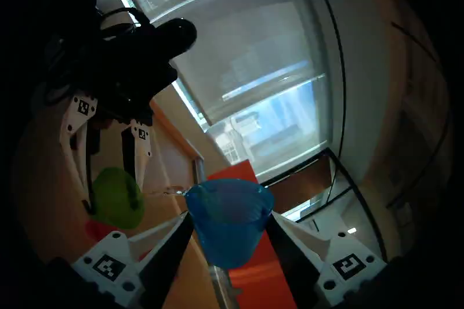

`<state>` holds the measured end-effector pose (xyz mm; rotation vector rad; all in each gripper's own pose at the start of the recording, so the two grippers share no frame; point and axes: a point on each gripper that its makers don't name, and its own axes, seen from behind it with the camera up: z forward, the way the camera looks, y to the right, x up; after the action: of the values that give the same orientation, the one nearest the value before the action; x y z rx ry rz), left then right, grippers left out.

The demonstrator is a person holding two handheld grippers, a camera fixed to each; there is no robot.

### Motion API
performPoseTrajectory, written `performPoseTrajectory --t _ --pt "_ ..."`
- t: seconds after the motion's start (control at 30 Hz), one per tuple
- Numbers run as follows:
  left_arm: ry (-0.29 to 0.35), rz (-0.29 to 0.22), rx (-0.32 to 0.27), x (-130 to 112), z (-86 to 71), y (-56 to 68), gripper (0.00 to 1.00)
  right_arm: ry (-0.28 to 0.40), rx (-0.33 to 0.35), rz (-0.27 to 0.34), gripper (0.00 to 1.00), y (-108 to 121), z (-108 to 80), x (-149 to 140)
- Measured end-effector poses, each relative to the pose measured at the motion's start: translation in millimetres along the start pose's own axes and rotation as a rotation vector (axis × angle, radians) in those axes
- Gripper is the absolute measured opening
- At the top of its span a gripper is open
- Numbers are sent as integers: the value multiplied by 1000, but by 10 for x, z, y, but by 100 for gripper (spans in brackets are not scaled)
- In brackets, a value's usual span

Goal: Pour water

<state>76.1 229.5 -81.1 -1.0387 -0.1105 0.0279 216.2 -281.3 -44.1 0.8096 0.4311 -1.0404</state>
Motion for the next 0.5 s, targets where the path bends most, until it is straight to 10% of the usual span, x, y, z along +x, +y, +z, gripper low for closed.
performPoseTrajectory --t 0.5 --pt "0 0 -2 -4 6 0 87 -8 -15 -60 87 51 26 -8"
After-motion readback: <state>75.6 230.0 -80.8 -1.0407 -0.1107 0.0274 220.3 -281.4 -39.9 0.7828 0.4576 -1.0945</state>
